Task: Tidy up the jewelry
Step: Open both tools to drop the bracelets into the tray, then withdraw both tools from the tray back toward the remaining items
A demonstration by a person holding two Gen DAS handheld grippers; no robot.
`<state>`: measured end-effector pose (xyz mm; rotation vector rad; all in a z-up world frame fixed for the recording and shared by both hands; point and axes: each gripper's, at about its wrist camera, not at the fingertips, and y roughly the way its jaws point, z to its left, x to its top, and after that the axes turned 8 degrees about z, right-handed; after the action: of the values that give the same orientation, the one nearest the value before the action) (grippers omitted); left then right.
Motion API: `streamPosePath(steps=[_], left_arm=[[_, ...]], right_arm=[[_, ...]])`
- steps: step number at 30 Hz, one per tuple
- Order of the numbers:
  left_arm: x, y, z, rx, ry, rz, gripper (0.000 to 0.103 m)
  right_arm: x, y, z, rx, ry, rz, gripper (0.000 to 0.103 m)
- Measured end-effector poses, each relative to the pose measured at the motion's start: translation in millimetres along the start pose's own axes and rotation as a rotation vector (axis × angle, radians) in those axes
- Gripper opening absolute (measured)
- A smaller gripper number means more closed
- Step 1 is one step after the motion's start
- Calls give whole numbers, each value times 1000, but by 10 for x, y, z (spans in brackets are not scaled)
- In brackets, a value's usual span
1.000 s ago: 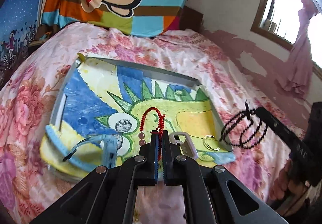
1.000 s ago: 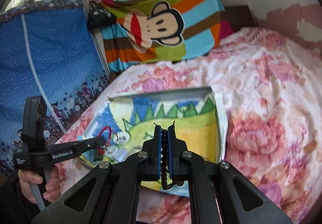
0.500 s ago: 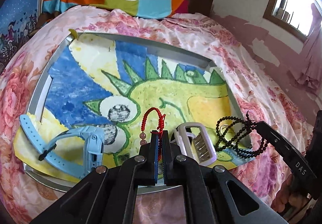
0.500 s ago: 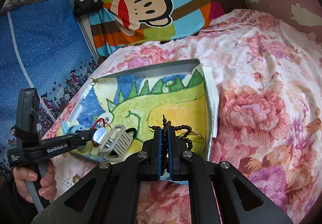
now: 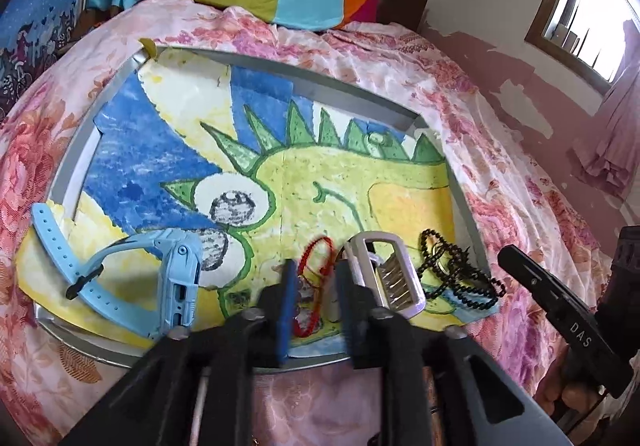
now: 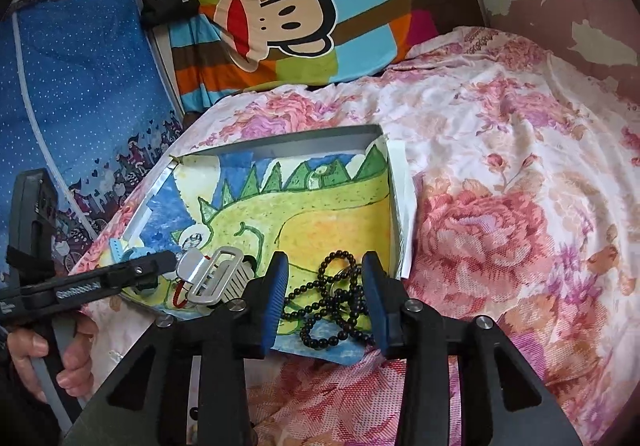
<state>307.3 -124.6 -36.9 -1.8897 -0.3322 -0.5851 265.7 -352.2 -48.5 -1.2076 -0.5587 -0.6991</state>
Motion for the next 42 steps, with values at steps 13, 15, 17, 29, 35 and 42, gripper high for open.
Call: streamPosePath(steps=[13,15,17,29,35,42], left_arm=[[-105,-740,-99,0,-33,-245,95],[-171,-898,-111,16,-28,-295,100],[-252,-1063,-117,34,-29,-349,103],[-782,-1799,-81,163,-31,-465,103],[-1111,-2214,-54,212,-29,-503,103],[-1551,-2627,-53,252,-23,-537,103]], right_arm=[[-47,-520,183,-47,-45,-162,86],[-71,-644,236,-48,-56,-195,92],[-102,-778,291,-42,-64,-227,94],[-584,-1765,620,-56,-89,-403,102],[-986,-2167,743,-59,-85,-448,102],[-1426,-2432,831,-40,-99,-417,102]])
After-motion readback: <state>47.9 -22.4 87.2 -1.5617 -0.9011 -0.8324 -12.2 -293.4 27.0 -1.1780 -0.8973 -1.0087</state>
